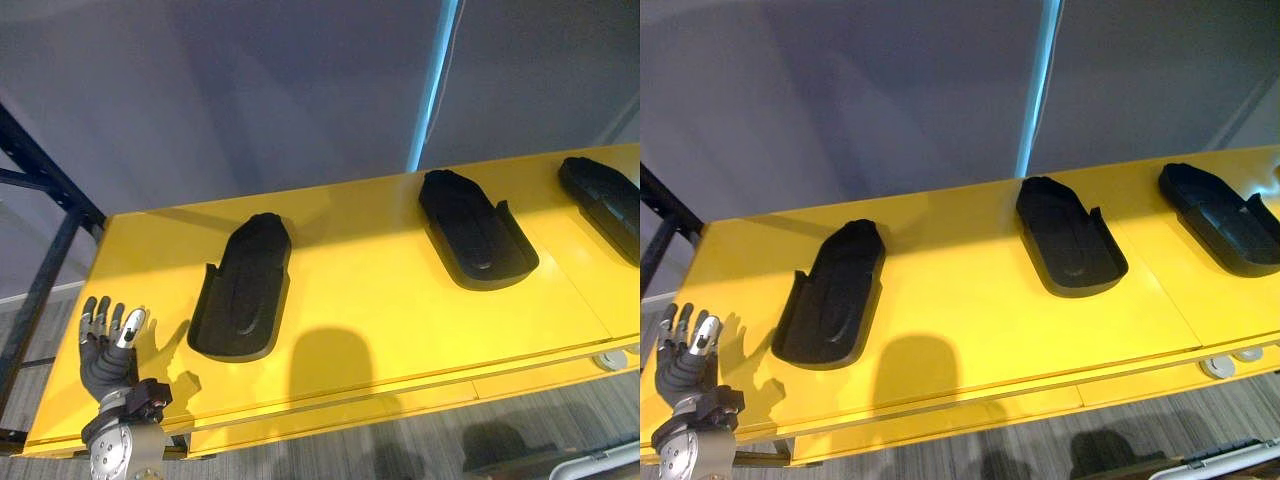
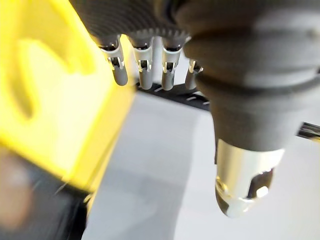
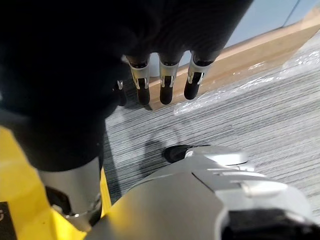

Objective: Walk over and take plastic housings, then place them on the shelf

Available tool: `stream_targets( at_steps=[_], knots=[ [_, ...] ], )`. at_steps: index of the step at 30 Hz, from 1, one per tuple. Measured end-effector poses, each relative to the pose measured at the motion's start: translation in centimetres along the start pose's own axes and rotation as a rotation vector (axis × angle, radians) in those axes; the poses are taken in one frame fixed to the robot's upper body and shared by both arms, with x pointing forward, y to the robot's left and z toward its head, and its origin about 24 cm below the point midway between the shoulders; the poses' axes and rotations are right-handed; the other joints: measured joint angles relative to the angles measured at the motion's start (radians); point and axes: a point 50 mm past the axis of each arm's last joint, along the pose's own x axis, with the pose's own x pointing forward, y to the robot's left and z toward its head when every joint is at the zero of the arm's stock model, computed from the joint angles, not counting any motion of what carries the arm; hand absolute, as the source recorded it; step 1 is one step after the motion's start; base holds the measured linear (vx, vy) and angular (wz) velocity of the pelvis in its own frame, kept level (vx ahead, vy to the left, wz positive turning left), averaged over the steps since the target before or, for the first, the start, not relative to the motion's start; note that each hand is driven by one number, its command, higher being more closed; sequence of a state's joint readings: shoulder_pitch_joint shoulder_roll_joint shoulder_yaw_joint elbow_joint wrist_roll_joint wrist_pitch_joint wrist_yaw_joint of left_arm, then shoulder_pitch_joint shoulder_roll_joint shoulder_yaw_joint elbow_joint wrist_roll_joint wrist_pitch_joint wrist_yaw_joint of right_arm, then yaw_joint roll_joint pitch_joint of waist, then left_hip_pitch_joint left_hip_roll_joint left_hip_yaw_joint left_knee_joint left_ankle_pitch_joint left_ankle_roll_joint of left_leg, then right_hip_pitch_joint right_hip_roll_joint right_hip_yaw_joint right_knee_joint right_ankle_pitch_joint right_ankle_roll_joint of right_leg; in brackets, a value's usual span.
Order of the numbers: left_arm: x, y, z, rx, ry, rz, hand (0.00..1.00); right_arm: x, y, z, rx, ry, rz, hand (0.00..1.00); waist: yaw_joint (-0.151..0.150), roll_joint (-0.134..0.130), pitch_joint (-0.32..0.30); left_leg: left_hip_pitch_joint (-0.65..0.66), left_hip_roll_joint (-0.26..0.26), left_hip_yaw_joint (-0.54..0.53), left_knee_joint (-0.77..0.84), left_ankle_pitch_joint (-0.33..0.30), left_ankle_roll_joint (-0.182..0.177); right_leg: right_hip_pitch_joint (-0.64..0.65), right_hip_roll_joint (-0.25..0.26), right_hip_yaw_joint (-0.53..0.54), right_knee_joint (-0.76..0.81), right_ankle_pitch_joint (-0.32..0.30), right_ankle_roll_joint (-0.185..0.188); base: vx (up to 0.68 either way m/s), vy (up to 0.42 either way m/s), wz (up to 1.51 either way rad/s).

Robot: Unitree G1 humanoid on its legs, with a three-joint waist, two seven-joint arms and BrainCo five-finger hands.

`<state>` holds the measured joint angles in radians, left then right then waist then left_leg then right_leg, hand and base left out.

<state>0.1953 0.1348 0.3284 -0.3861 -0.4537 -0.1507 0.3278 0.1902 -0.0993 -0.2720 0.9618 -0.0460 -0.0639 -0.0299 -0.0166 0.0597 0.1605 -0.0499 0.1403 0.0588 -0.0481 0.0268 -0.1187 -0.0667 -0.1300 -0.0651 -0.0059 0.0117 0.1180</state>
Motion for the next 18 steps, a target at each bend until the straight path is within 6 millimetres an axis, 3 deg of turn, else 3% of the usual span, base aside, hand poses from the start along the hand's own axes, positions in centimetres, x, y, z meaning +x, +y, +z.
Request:
stream_targets(
  at_steps=[4, 9, 18],
  knots=[
    [-2.6, -1.4, 1.1, 0.115, -0.074, -0.07, 1.0, -0.1, 0.0, -0.5, -0.001, 0.016, 0.001, 0.0, 0.008, -0.002, -0.027, 0.001, 0.0, -0.006, -0.003, 0.0, 0.0, -0.002, -0.001, -0.003, 0.017, -0.018, 0.009, -0.02, 0.009, 0.06],
    [-5.3, -3.6, -0.3, 0.078, 0.017, -0.217, 1.0, -0.1, 0.0, -0.6, -0.006, 0.012, 0.006, 0.0, 0.007, -0.005, -0.034, -0.014, 0.0, -0.012, -0.004, 0.0, 0.0, -0.013, 0.0, -0.01, 0.02, -0.023, 0.011, 0.02, 0.005, 0.03],
    [-6.2, -5.0, -2.0, 0.045, 0.099, -0.322, 1.0, 0.0, 0.6, 0.0, -0.021, -0.016, 0.024, 0.0, 0.007, -0.026, -0.021, -0.076, 0.009, -0.01, 0.001, 0.001, -0.001, -0.077, 0.007, -0.016, 0.034, -0.024, 0.0, 0.06, 0.003, 0.03]
  ],
)
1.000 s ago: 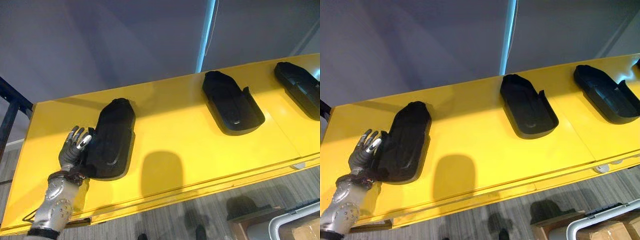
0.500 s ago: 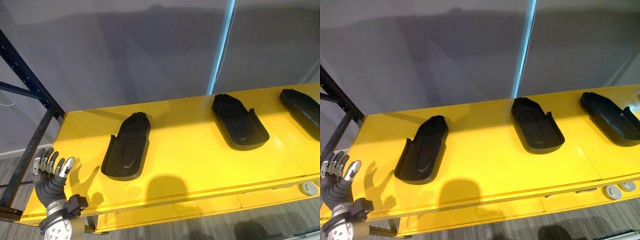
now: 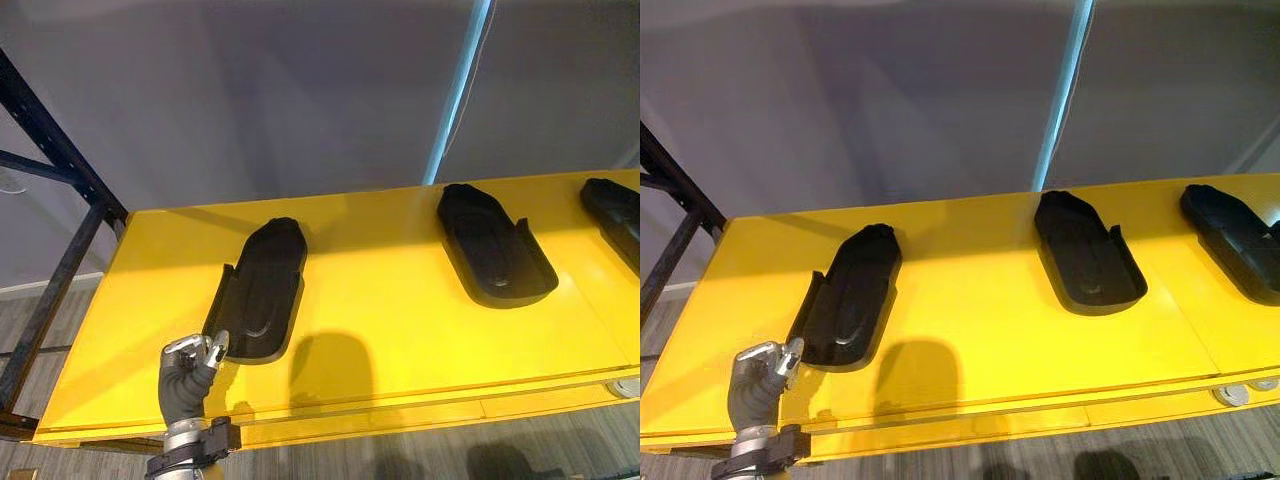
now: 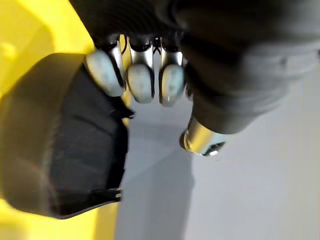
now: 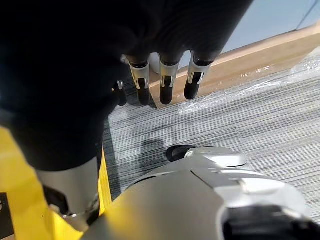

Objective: Walk over and take plastic housings, then place them on the shelf

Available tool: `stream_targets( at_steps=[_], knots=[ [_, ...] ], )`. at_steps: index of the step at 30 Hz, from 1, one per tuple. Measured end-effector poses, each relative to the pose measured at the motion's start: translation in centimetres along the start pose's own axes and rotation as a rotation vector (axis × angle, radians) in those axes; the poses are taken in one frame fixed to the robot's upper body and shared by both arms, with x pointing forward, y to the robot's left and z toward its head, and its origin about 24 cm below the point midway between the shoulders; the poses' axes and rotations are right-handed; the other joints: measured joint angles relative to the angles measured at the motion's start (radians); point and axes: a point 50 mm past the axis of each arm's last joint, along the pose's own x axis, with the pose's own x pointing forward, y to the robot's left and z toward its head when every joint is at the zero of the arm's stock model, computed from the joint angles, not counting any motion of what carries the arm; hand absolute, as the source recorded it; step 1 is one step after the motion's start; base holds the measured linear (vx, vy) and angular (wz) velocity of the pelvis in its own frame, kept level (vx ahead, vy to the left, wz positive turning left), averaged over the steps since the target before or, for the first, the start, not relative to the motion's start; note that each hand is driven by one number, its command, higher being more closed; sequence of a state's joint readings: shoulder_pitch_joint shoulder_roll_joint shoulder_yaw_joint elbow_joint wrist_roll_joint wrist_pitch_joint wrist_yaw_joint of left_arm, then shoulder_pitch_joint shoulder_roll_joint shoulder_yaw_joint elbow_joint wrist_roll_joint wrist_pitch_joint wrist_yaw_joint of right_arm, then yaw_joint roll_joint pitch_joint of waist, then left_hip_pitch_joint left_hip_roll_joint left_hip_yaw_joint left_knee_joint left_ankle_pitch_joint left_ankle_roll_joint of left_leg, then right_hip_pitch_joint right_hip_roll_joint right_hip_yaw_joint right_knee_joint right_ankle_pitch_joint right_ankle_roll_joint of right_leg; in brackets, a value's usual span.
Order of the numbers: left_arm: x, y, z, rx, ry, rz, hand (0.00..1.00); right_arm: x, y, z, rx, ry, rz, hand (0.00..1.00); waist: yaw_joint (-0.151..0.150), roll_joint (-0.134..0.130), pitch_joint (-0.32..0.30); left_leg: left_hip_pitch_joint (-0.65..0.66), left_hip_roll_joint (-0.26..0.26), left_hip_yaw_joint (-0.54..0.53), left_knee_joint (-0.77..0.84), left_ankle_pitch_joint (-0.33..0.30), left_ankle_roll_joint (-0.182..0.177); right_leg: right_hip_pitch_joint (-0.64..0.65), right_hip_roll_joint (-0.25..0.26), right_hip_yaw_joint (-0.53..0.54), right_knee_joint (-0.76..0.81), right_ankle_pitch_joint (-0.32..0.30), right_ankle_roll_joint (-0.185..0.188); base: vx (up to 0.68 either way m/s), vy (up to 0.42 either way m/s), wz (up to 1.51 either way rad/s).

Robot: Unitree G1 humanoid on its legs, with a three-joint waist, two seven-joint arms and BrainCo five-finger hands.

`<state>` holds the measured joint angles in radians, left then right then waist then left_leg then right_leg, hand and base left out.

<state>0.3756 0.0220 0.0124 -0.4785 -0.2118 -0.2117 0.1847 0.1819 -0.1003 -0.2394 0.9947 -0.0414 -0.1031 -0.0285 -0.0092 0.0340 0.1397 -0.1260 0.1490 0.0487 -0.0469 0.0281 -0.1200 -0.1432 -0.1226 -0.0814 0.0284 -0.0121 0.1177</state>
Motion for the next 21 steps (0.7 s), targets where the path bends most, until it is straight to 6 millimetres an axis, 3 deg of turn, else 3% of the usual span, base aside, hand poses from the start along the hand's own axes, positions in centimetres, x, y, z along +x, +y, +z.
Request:
stream_targets(
  at_steps=[4, 14, 21],
  knots=[
    [0.4, -0.3, -0.4, -0.003, 0.009, -0.027, 1.0, 0.1, 0.3, 0.4, -0.001, -0.008, 0.008, 0.0, 0.0, -0.013, 0.012, -0.007, 0.003, 0.01, 0.0, -0.002, -0.002, -0.011, 0.003, 0.009, 0.0, -0.001, -0.002, 0.03, -0.003, -0.07],
    [1.2, -0.9, -0.2, -0.034, -0.006, -0.109, 1.0, 0.4, 0.5, 1.2, 0.021, -0.023, 0.011, 0.0, -0.009, -0.012, 0.043, -0.022, 0.004, 0.018, 0.0, -0.002, -0.002, -0.034, 0.005, 0.017, 0.001, -0.001, -0.002, 0.01, -0.004, -0.01],
    [1.6, -2.7, -0.3, -0.101, 0.002, -0.203, 1.0, 0.7, 0.6, 1.7, 0.033, -0.027, 0.016, 0.0, -0.02, -0.011, 0.053, -0.027, 0.004, 0.02, 0.0, -0.002, -0.002, -0.041, 0.005, 0.018, 0.001, -0.001, -0.002, 0.0, 0.0, 0.0]
  ],
)
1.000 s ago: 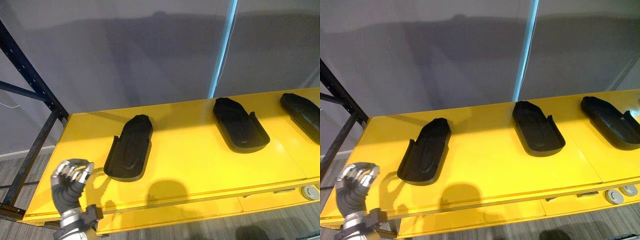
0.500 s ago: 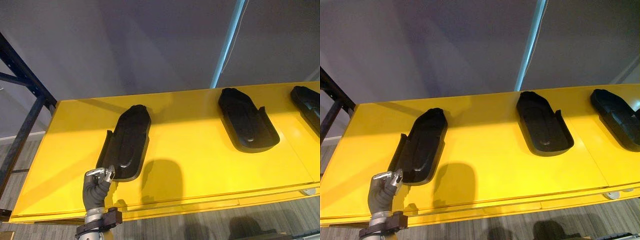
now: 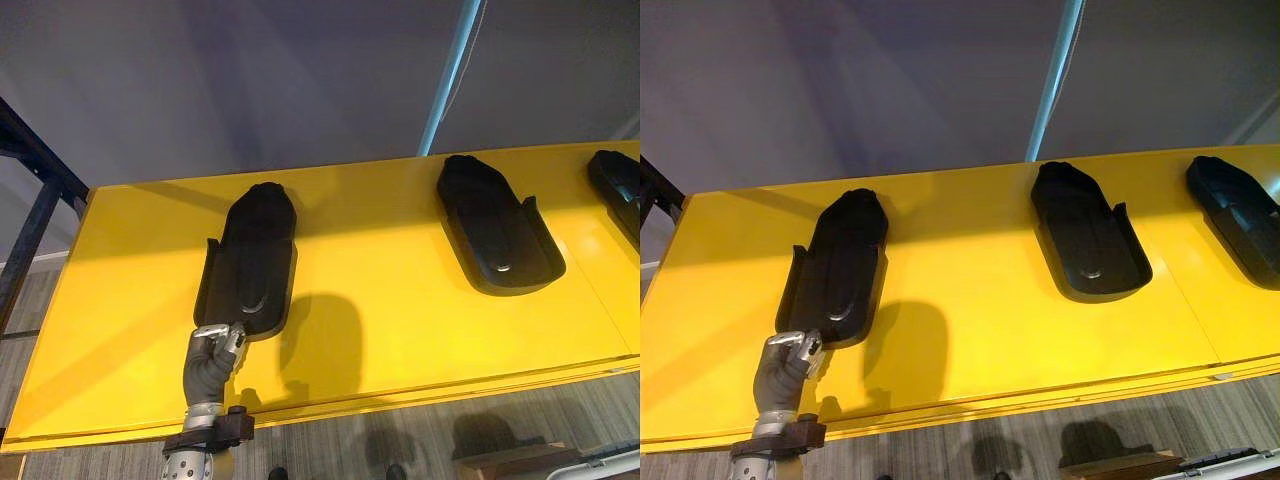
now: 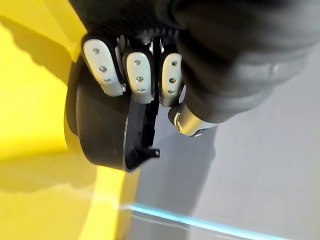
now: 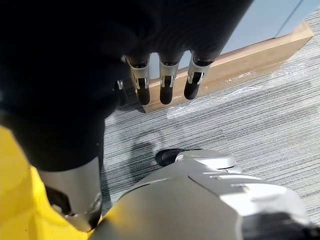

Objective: Walk over and take plastic housings, then place them on the shelf

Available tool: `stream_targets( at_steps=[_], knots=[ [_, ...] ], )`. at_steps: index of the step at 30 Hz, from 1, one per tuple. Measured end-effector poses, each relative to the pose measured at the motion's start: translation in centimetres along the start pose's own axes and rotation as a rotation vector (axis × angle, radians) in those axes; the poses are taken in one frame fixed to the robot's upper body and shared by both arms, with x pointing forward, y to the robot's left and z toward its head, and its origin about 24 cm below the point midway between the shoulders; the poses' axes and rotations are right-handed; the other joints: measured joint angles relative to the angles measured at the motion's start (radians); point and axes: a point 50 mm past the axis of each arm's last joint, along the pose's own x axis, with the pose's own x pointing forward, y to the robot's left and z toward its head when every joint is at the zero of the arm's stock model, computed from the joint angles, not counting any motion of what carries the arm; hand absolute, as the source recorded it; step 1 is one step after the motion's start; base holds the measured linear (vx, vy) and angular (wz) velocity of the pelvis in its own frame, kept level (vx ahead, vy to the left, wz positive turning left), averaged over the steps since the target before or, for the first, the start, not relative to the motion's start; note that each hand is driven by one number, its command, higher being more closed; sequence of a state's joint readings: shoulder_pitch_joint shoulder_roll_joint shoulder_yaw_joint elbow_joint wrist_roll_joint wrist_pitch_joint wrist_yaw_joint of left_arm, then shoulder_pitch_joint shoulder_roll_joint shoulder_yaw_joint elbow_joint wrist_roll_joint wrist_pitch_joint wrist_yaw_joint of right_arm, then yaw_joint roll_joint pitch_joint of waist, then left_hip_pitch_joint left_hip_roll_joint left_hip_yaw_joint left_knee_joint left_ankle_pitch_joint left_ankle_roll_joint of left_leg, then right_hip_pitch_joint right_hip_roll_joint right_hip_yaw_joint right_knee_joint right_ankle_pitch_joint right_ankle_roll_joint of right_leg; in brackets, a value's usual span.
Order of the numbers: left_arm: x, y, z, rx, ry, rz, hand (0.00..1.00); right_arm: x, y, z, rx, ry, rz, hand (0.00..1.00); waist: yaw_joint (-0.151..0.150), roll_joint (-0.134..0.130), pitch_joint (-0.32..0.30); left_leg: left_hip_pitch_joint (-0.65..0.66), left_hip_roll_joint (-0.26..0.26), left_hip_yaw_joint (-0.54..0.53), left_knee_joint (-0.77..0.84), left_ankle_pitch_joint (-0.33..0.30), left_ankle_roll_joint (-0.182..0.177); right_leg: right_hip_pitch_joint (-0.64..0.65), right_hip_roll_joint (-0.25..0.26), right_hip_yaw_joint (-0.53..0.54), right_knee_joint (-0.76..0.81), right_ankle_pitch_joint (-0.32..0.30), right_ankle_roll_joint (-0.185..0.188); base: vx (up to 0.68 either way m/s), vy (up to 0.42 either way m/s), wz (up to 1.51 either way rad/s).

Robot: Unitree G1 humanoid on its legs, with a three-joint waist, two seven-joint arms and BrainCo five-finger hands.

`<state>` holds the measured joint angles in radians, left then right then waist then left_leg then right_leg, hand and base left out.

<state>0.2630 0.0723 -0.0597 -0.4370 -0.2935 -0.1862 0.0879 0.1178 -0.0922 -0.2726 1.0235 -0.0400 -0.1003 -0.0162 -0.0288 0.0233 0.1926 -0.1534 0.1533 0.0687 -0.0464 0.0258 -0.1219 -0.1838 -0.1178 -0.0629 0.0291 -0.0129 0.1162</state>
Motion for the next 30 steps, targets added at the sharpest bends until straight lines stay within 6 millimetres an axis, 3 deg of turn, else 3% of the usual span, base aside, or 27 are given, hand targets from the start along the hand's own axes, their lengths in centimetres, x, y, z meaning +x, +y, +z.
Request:
stream_targets(
  at_steps=[8, 9, 14, 21, 23, 24, 25, 27, 29, 30],
  knots=[
    [0.5, -1.0, -0.6, -0.02, 0.016, -0.049, 1.0, 0.1, 0.0, 0.0, 0.028, 0.004, -0.001, 0.0, -0.008, 0.001, 0.008, 0.003, 0.0, 0.016, 0.005, 0.0, 0.0, -0.002, 0.0, 0.013, 0.0, 0.0, 0.0, 0.01, -0.019, -0.04],
    [0.5, -1.1, -0.6, -0.021, 0.017, -0.052, 0.0, 0.0, 0.0, -0.1, 0.033, 0.007, -0.002, 0.0, -0.009, 0.002, 0.008, 0.003, 0.0, 0.016, 0.008, 0.0, 0.0, -0.001, 0.0, 0.015, 0.0, 0.0, 0.0, 0.0, 0.0, 0.0],
    [0.6, -1.3, -0.5, -0.05, 0.014, -0.059, 0.0, 0.0, 0.0, -0.1, 0.038, 0.01, -0.004, 0.0, -0.015, 0.004, 0.009, 0.02, 0.0, 0.015, 0.016, 0.0, 0.0, 0.023, 0.0, 0.014, 0.0, 0.0, 0.0, 0.0, -0.005, 0.01],
    [0.7, -4.2, 0.6, -0.172, -0.029, -0.264, 0.0, 0.0, -0.3, -0.4, 0.054, 0.022, -0.009, 0.0, -0.017, 0.015, 0.002, 0.097, 0.004, 0.045, 0.015, -0.015, -0.003, 0.081, 0.004, 0.038, 0.006, -0.004, 0.002, -0.03, 0.006, -0.11],
    [0.4, -4.8, 0.6, -0.207, -0.032, -0.285, 0.0, 0.0, -0.4, -0.4, 0.046, 0.027, -0.008, 0.0, -0.006, 0.012, -0.007, 0.12, 0.014, 0.092, 0.059, -0.058, -0.007, 0.083, 0.015, 0.093, 0.019, -0.006, 0.005, -0.01, 0.026, -0.81],
    [0.3, -5.2, 0.5, -0.228, -0.029, -0.295, 0.0, 0.1, -0.4, -0.3, 0.038, 0.024, -0.002, 0.0, -0.001, 0.014, -0.008, 0.113, 0.032, 0.115, 0.163, -0.123, -0.006, 0.087, 0.029, 0.142, 0.03, -0.006, 0.004, 0.0, 0.023, -1.25],
    [0.3, -5.8, 0.5, -0.258, -0.028, -0.294, 0.0, 0.1, -0.4, 0.0, 0.013, 0.018, 0.007, 0.0, 0.003, 0.02, -0.013, 0.093, 0.047, 0.074, 0.282, -0.182, 0.006, 0.086, 0.048, 0.196, 0.042, -0.004, 0.002, 0.0, 0.02, -1.37],
    [0.4, -6.8, 0.6, -0.301, -0.037, -0.294, 0.0, 0.3, -0.1, 0.8, -0.015, -0.006, 0.025, 0.0, 0.018, 0.025, -0.018, 0.067, 0.052, -0.052, 0.421, -0.239, 0.006, 0.075, 0.076, 0.273, 0.071, -0.004, 0.001, -0.02, 0.033, -1.37],
    [0.7, -8.2, 1.0, -0.319, -0.072, -0.29, 0.0, 0.4, -0.1, 2.3, -0.016, -0.064, 0.021, 0.0, 0.047, 0.049, -0.039, 0.06, 0.044, -0.273, 0.58, -0.333, -0.037, 0.035, 0.14, 0.38, 0.131, -0.008, 0.001, -0.1, 0.179, -1.93],
    [1.0, -8.7, 1.4, -0.308, -0.102, -0.285, 0.0, 0.4, 0.5, 3.4, 0.009, -0.115, 0.03, 0.0, 0.047, 0.053, -0.053, 0.064, 0.015, -0.395, 0.648, -0.372, -0.061, -0.003, 0.182, 0.442, 0.19, -0.026, 0.013, -0.11, 0.219, -1.71]
  ],
)
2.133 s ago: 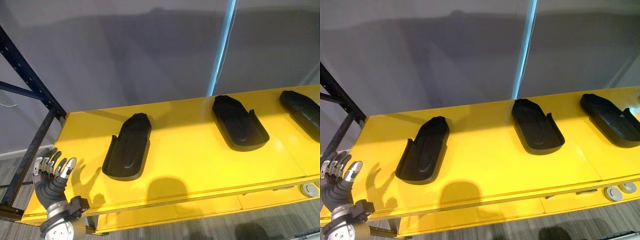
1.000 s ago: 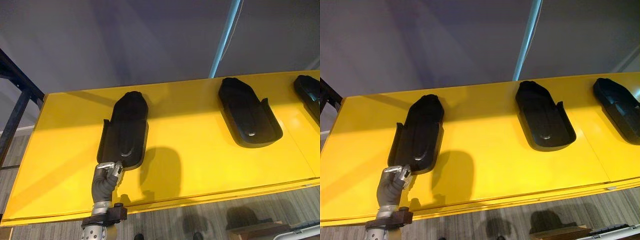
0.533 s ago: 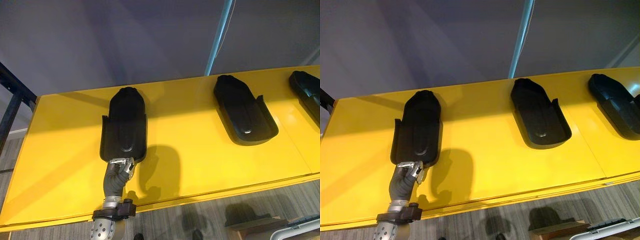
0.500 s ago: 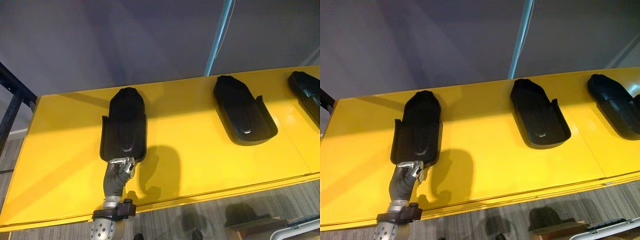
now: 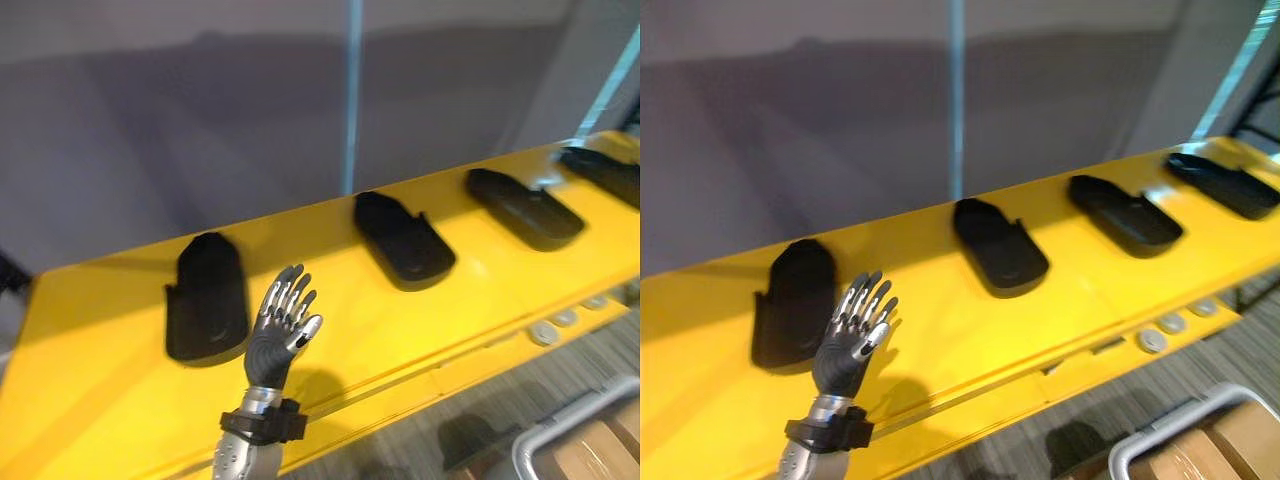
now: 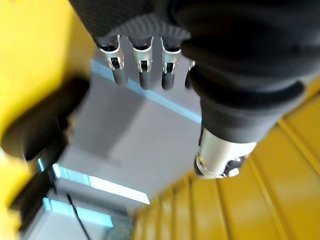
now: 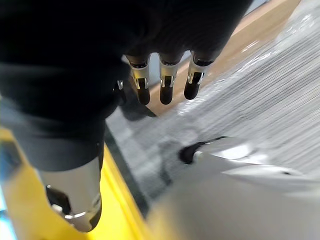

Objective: Walk over and take plastic housings, then place them on the shelf

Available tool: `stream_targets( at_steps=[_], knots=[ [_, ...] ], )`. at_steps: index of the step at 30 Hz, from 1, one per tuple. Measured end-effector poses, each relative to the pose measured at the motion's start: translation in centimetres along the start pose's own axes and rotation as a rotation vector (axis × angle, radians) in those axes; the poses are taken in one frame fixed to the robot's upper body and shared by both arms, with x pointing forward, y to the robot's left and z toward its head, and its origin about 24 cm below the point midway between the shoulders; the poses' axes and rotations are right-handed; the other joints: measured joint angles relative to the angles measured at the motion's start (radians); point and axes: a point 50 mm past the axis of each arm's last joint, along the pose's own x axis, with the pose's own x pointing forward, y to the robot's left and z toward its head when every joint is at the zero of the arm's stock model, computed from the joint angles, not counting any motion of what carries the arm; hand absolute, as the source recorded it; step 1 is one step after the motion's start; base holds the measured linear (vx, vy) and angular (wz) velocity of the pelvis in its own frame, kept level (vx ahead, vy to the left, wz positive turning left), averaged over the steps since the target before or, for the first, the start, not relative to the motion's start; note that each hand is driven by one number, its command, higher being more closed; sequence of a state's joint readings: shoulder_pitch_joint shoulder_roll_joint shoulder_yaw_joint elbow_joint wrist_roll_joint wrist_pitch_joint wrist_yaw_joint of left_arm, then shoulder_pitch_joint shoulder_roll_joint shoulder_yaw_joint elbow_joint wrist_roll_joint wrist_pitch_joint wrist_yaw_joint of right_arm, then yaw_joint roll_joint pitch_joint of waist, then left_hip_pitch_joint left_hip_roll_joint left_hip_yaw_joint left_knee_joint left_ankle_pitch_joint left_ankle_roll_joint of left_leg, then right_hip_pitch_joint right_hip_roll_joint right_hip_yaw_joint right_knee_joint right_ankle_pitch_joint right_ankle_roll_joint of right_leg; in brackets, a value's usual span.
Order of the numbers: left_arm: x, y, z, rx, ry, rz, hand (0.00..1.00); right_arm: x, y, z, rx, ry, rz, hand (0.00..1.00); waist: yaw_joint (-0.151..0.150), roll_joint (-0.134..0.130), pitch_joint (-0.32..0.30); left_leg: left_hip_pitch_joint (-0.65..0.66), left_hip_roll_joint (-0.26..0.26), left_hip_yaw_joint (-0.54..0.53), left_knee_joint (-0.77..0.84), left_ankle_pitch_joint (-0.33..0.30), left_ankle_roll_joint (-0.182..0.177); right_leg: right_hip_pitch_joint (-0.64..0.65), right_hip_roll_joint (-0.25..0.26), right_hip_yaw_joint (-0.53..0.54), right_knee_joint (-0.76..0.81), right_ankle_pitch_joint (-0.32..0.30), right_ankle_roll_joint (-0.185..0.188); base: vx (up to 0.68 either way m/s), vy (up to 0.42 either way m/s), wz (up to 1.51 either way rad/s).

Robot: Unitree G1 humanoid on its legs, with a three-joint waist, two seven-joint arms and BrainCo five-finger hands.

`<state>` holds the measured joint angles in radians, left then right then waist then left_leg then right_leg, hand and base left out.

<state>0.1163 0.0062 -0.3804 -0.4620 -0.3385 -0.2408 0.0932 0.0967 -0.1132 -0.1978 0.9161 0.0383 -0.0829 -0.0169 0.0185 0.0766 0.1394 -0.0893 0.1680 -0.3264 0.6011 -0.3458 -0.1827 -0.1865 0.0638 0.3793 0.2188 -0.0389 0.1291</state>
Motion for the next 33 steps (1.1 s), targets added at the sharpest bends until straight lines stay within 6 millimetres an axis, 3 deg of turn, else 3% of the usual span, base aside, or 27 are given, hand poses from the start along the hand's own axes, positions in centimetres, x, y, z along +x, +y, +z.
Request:
stream_targets(
  at_steps=[3, 5, 6, 7, 8, 9, 10, 12, 13, 16, 19, 21, 22, 23, 24, 25, 26, 29, 31, 32, 33],
  knots=[
    [0.8, -0.9, 0.3, 0.081, -0.055, -0.001, 0.0, -0.8, 1.4, -0.3, 0.085, -0.035, 0.02, 0.0, -0.025, -0.028, -0.008, 0.018, -0.061, -0.073, 0.036, -0.06, 0.016, -0.069, 0.019, 0.072, 0.112, -0.037, 0.027, -0.15, 0.255, -0.88],
    [1.3, -1.2, 0.3, 0.133, -0.092, 0.018, 0.0, -1.8, 1.9, -0.5, 0.16, -0.074, 0.01, 0.0, -0.03, -0.047, 0.0, 0.063, -0.098, -0.044, 0.025, -0.123, 0.08, -0.099, 0.032, 0.166, 0.135, -0.026, 0.053, -0.2, 0.268, -1.12],
    [1.4, -1.3, 0.1, 0.147, -0.09, 0.021, 0.0, -2.0, 2.0, -0.6, 0.18, -0.083, 0.003, 0.0, -0.028, -0.052, 0.0, 0.075, -0.106, -0.021, 0.02, -0.141, 0.095, -0.102, 0.034, 0.201, 0.124, -0.015, 0.061, -0.27, 0.324, -1.58],
    [1.3, -1.4, -0.2, 0.174, -0.08, 0.017, 0.0, -2.2, 1.6, -0.7, 0.2, -0.092, -0.017, 0.0, -0.033, -0.05, -0.002, 0.085, -0.113, 0.037, 0.007, -0.177, 0.138, -0.104, 0.034, 0.25, 0.056, 0.026, 0.028, -0.27, 0.297, -1.43],
    [1.3, -1.4, -0.5, 0.188, -0.072, 0.012, 0.0, -2.3, 1.4, -0.8, 0.21, -0.088, -0.029, 0.0, -0.034, -0.052, 0.0, 0.09, -0.114, 0.075, -0.014, -0.191, 0.159, -0.105, 0.016, 0.243, 0.0, 0.055, -0.038, -0.38, 0.412, -2.2],
    [1.1, -1.2, -1.1, 0.207, -0.043, 0.015, 0.0, -2.3, 1.2, -1.1, 0.224, -0.077, -0.053, 0.0, -0.013, -0.074, 0.014, 0.12, -0.132, 0.177, -0.067, -0.166, 0.202, -0.11, -0.074, 0.09, -0.124, 0.043, -0.227, -0.39, 0.4, -2.63],
    [1.1, -0.9, -1.1, 0.216, -0.039, 0.032, 0.0, -2.5, 1.0, -1.3, 0.226, -0.071, -0.065, 0.0, 0.012, -0.081, 0.017, 0.138, -0.117, 0.297, -0.107, -0.128, 0.218, -0.157, -0.134, -0.147, -0.107, 0.02, -0.177, -0.39, 0.368, -2.79],
    [1.4, -0.4, -0.7, 0.228, -0.062, 0.066, 0.0, -2.5, 0.8, -1.6, 0.214, -0.06, -0.087, 0.0, 0.022, -0.088, 0.006, 0.161, -0.079, 0.441, -0.152, -0.092, 0.214, -0.177, -0.141, -0.373, 0.057, 0.059, -0.176, -0.35, 0.243, -2.27],
    [1.5, -0.3, -0.6, 0.229, -0.071, 0.073, 0.0, -2.5, 0.6, -1.8, 0.211, -0.054, -0.098, 0.0, 0.021, -0.088, 0.005, 0.172, -0.062, 0.489, -0.173, -0.075, 0.213, -0.156, -0.141, -0.409, 0.134, 0.054, -0.17, -0.29, 0.156, -1.85],
    [1.9, -0.2, -0.3, 0.23, -0.092, 0.073, 0.0, -2.6, 1.0, -2.3, 0.213, -0.03, -0.092, 0.0, 0.023, -0.092, -0.004, 0.181, -0.027, 0.605, -0.182, -0.052, 0.198, -0.031, -0.187, -0.421, 0.33, -0.055, -0.094, -0.15, -0.007, -1.31],
    [1.9, 0.5, -0.7, 0.248, -0.072, 0.107, 0.0, -2.7, 1.7, -3.0, 0.214, 0.002, -0.079, 0.0, 0.018, -0.103, -0.032, 0.17, -0.019, 0.666, -0.187, -0.033, 0.163, 0.039, -0.243, -0.414, 0.389, -0.156, -0.073, -0.07, -0.183, -0.7],
    [1.7, 0.8, -1.6, 0.262, -0.024, 0.116, 0.0, -2.7, 1.8, -3.6, 0.213, 0.03, -0.078, 0.0, 0.017, -0.109, -0.063, 0.162, -0.015, 0.661, -0.204, -0.017, 0.134, 0.054, -0.235, -0.422, 0.334, -0.184, -0.037, 0.01, -0.323, -0.07],
    [1.3, 1.7, -3.0, 0.286, 0.047, 0.143, 0.0, -2.8, 1.7, -4.7, 0.204, 0.078, -0.08, 0.0, 0.023, -0.109, -0.114, 0.151, -0.023, 0.646, -0.247, 0.012, 0.12, 0.092, -0.216, -0.423, 0.201, -0.2, -0.024, 0.06, -0.238, -0.07],
    [1.2, 2.2, -3.5, 0.306, 0.072, 0.153, 0.0, -2.8, 1.5, -5.0, 0.195, 0.094, -0.082, 0.0, 0.023, -0.109, -0.13, 0.143, -0.027, 0.63, -0.271, 0.03, 0.118, 0.109, -0.208, -0.423, 0.143, -0.202, -0.027, 0.11, -0.338, -0.17],
    [0.7, 3.6, -5.0, 0.344, 0.146, 0.19, 0.0, -2.4, 1.0, -5.0, 0.187, 0.115, -0.088, 0.0, 0.019, -0.091, -0.142, 0.146, -0.027, 0.6, -0.328, 0.067, 0.109, 0.139, -0.185, -0.425, 0.046, -0.172, -0.044, 0.06, -0.201, -0.12],
    [0.4, 4.3, -5.9, 0.359, 0.2, 0.211, 0.0, -2.2, 1.0, -5.1, 0.191, 0.129, -0.092, 0.0, 0.011, -0.085, -0.146, 0.147, -0.027, 0.58, -0.36, 0.087, 0.123, 0.15, -0.175, -0.428, 0.009, -0.149, -0.048, 0.07, -0.265, -0.02],
    [-0.6, 6.1, -8.2, 0.412, 0.329, 0.247, 0.0, -2.0, 0.4, -5.3, 0.199, 0.152, -0.113, 0.0, -0.005, -0.078, -0.151, 0.149, -0.024, 0.525, -0.414, 0.116, 0.122, 0.175, -0.153, -0.447, -0.072, -0.105, -0.061, 0.03, -0.149, 0.11],
    [-3.3, 8.8, -11.8, 0.468, 0.567, 0.295, 0.0, -2.3, -0.9, -6.4, 0.217, 0.207, -0.155, 0.0, -0.006, -0.071, -0.151, 0.157, -0.014, 0.496, -0.462, 0.152, 0.096, 0.209, -0.129, -0.454, -0.173, -0.048, -0.071, 0.01, -0.065, 0.05],
    [-8.0, 12.2, -14.8, 0.502, 0.86, 0.378, 0.0, -2.5, -1.8, -7.1, 0.235, 0.248, -0.189, 0.0, -0.009, -0.069, -0.144, 0.176, -0.016, 0.491, -0.48, 0.16, 0.086, 0.238, -0.125, -0.452, -0.218, -0.026, -0.066, 0.02, 0.023, -0.05],
    [-9.5, 13.0, -15.2, 0.517, 0.935, 0.399, 0.0, -2.5, -1.9, -7.2, 0.239, 0.256, -0.193, 0.0, -0.014, -0.071, -0.138, 0.184, -0.017, 0.49, -0.483, 0.16, 0.086, 0.248, -0.126, -0.452, -0.226, -0.022, -0.065, 0.01, 0.06, -0.02],
    [-12.3, 14.4, -15.7, 0.541, 1.076, 0.436, 0.0, -2.6, -1.9, -7.5, 0.249, 0.277, -0.198, 0.0, -0.024, -0.074, -0.134, 0.192, -0.024, 0.49, -0.488, 0.16, 0.086, 0.263, -0.13, -0.453, -0.243, -0.015, -0.063, 0.0, 0.039, 0.01]
  ],
)
